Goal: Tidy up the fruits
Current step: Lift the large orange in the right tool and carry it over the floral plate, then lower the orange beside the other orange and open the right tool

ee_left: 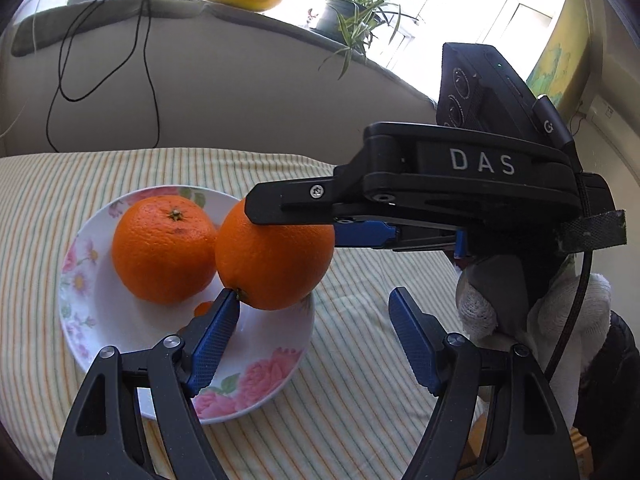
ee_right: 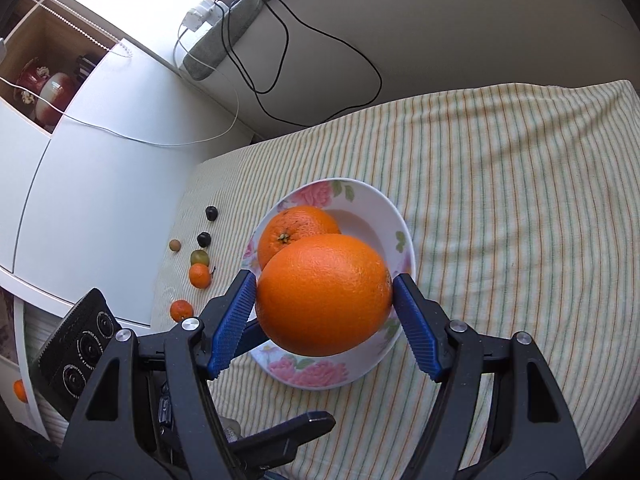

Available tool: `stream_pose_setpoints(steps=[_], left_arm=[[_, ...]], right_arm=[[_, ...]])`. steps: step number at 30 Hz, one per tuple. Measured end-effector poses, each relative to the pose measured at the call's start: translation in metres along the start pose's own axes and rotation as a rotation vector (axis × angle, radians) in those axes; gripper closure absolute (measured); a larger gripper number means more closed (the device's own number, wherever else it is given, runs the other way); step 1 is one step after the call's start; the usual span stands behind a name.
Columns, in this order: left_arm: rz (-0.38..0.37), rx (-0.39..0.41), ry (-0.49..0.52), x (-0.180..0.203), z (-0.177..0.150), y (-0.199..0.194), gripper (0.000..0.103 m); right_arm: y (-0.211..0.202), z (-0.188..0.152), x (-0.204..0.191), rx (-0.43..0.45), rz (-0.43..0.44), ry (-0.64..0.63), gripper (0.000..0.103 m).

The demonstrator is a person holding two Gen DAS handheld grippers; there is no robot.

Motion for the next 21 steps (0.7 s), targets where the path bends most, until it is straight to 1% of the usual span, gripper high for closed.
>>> stream_pose_setpoints(steps=[2,8,11,13,16,21], left_arm=[[0.004,-0.001,0.006,0.001,0.000,0.000,0.027],[-0.017,0.007,0.019,0.007,0.000,-0.009,0.028],[-0.028,0.015,0.013,0.005,-0.001,-0.019,0.028],[-0.018,0.019,0.028,0.005,-0.003,-0.024,0.028],[-0.014,0.027,0.023,0.002,-0.004,-0.031,0.028],[0.011,0.037,0.038,-0.006,-0.011,-0.046,0.028]], right_arm=[[0.003,0.003,0.003,0.003,-0.005,-0.002,0.030],[0.008,0.012,0.010,0.020,0.016,0.024,0.030],[0.001,0.017,0.012,0.051,0.020,0.032,0.030],[-0.005,0.019,0.011,0.067,0.009,0.029,0.030],[-0.011,0.021,0.009,0.082,0.002,0.021,0.030],[-0.017,0.017,0.002,0.099,-0.004,0.001,0.030]])
Point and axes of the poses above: each gripper's, at about its wrist camera, not at the fingertips, and y roughly the way its jaws point, x to its right, z to its top, the point moved 5 cm from there along y, roughly the way its jaws point, and after that the axes turned 10 degrees about -y, right-handed, at the moved point
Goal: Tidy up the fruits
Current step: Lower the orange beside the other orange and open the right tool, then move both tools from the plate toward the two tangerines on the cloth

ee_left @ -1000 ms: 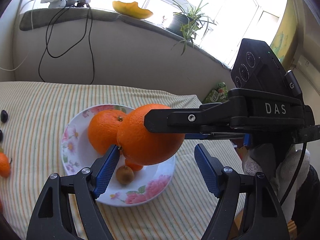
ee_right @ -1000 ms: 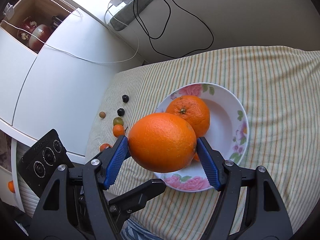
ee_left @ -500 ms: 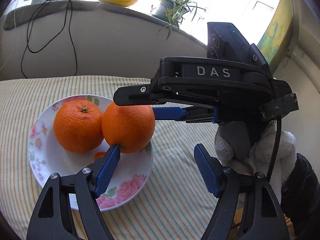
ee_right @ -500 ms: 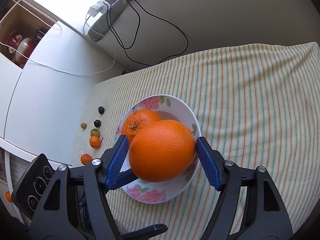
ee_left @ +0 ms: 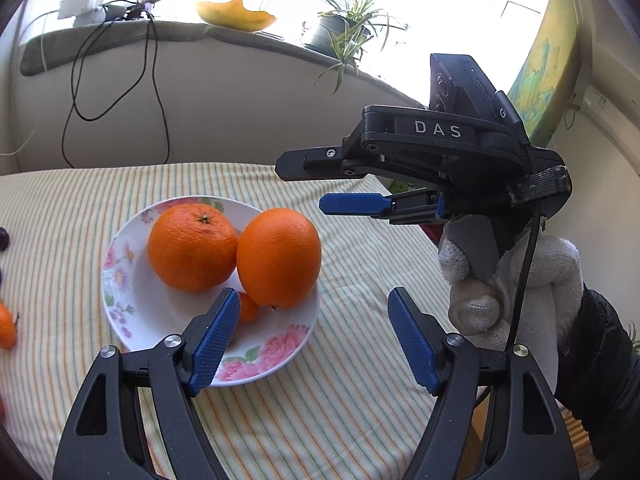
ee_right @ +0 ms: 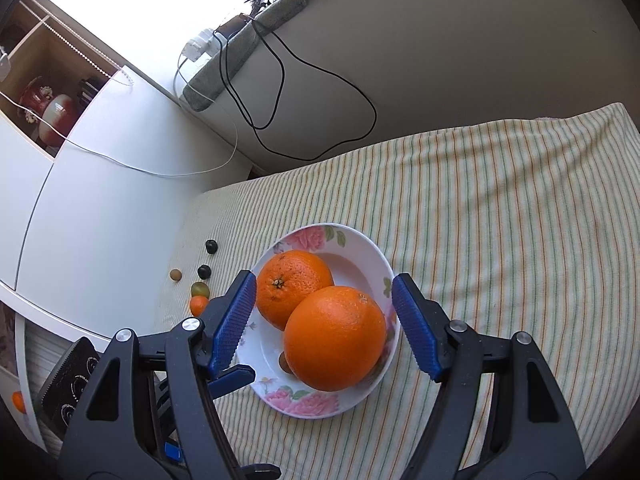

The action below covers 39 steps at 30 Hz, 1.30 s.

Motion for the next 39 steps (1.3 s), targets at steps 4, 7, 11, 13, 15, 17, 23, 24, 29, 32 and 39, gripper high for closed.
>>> stream_pose_setpoints(steps=[4,7,11,13,15,17,23,24,29,32,39], left_arm=[[0.016,0.007,-0.004,-0.004,-0.004,-0.007,0.028],[0.041,0.012,0.009,-0.005,-0.005,-0.009,0.028],[0.072,0.021,0.008,-0.011,-0.008,-0.016,0.028],[0.091,0.030,0.012,-0.014,-0.010,-0.021,0.026],[0.106,0.037,0.011,-0.018,-0.010,-0.025,0.026],[0.121,0.043,0.013,-0.021,-0.011,-0.029,0.026],[0.171,0.058,0.008,-0.033,-0.012,-0.038,0.025],[0.180,0.062,0.008,-0.035,-0.011,-0.039,0.025],[0.224,0.089,0.003,-0.047,-0.012,-0.050,0.025],[0.251,0.112,-0.001,-0.056,-0.014,-0.059,0.025],[0.332,0.151,-0.033,-0.088,-0.023,-0.086,0.023]], right_arm=[[0.000,-0.007,-0.007,-0.002,-0.012,-0.024,0.030],[-0.002,-0.011,-0.012,0.007,-0.028,-0.044,0.030],[-0.009,-0.013,-0.022,0.033,-0.062,-0.091,0.030],[-0.013,-0.014,-0.026,0.048,-0.069,-0.100,0.029],[-0.016,-0.016,-0.029,0.062,-0.077,-0.110,0.029],[-0.017,-0.018,-0.033,0.073,-0.096,-0.127,0.029],[-0.022,-0.024,-0.045,0.125,-0.108,-0.163,0.029],[-0.023,-0.025,-0.048,0.139,-0.103,-0.169,0.029],[-0.023,-0.028,-0.069,0.172,-0.096,-0.233,0.021],[-0.021,-0.029,-0.083,0.164,-0.093,-0.270,0.017],[-0.010,-0.037,-0.113,0.123,-0.071,-0.342,0.014]])
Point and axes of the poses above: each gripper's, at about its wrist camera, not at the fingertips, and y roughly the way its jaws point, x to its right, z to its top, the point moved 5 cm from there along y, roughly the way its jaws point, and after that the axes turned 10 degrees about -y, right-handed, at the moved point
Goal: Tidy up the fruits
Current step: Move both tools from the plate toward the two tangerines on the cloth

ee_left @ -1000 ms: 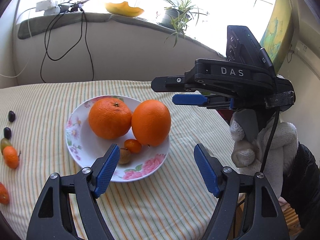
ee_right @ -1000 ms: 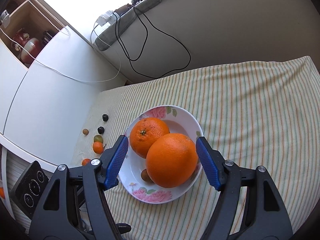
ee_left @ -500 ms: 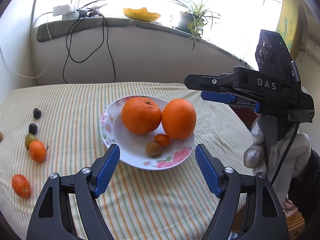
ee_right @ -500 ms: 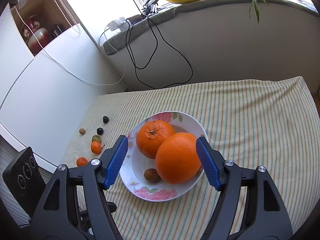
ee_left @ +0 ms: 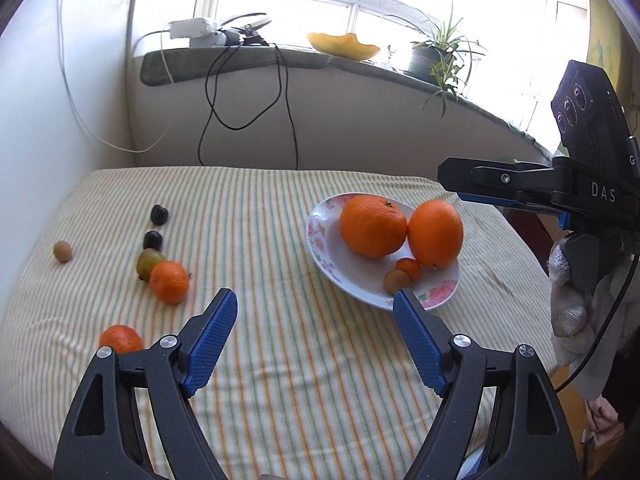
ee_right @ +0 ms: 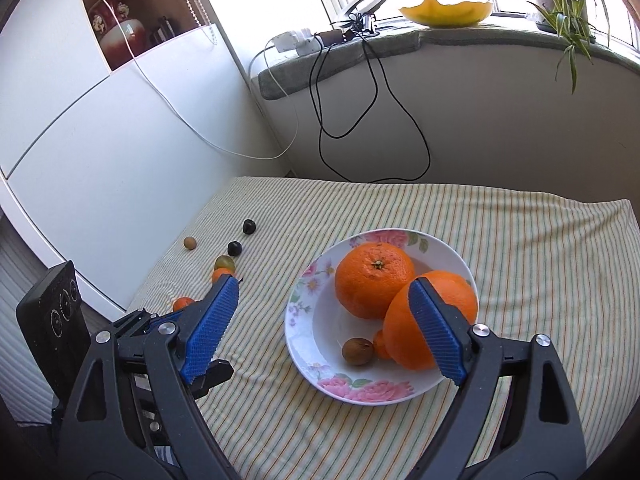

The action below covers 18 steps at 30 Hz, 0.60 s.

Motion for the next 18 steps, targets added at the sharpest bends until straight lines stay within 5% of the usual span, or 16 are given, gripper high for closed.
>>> stream_pose_setpoints(steps=[18], left_arm=[[0.142,0.052,-0.174,-0.112,-0.020,-0.029,0.025]], right_arm=[[0.055,0.001,-0.068,-0.068,0.119,-0.107,0.015]])
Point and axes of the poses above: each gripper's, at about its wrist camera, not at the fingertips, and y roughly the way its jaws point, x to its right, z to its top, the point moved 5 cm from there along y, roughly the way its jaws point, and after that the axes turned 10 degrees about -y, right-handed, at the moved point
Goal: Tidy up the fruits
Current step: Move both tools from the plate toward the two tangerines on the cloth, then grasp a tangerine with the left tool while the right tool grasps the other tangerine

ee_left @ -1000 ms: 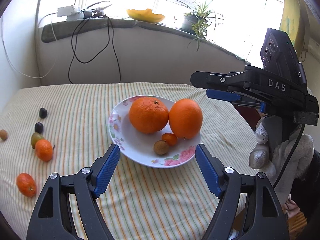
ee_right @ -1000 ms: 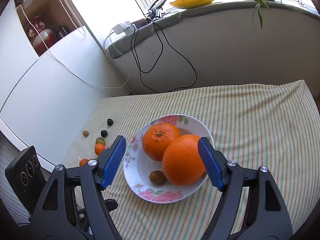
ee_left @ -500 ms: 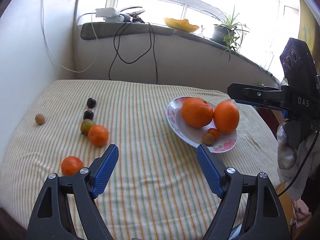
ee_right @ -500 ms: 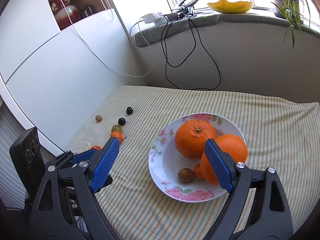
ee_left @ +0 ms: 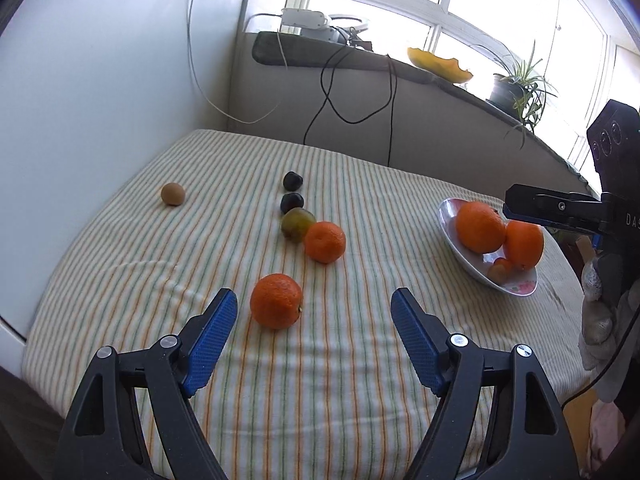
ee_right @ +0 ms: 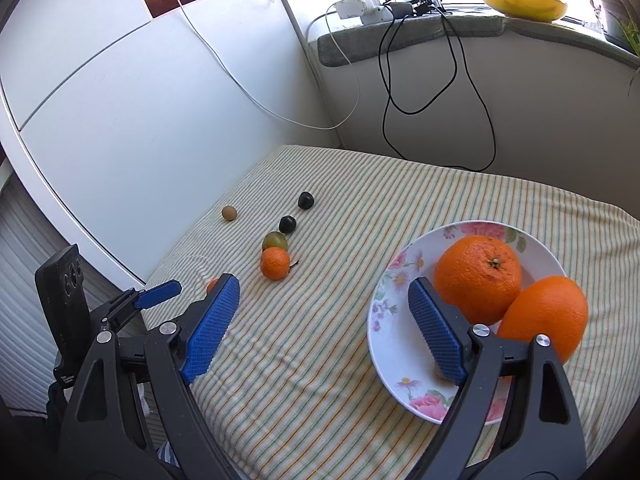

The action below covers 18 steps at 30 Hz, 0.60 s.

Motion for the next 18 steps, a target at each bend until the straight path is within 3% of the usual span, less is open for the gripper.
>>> stream_pose_setpoints(steps=[8,18], left_arm=[[-0.033,-0.035,-0.059,-0.017,-0.002,0.015,0.041],[-0.042,-0.053,-0.084,-0.029,-0.005,0.024,0.043]], right_arm=[[0.045,0.002,-0.029,-0.080,0.060,-0.045,0.035],[0.102,0.000,-0.042,-0.166,0.067,-0.047,0.048]])
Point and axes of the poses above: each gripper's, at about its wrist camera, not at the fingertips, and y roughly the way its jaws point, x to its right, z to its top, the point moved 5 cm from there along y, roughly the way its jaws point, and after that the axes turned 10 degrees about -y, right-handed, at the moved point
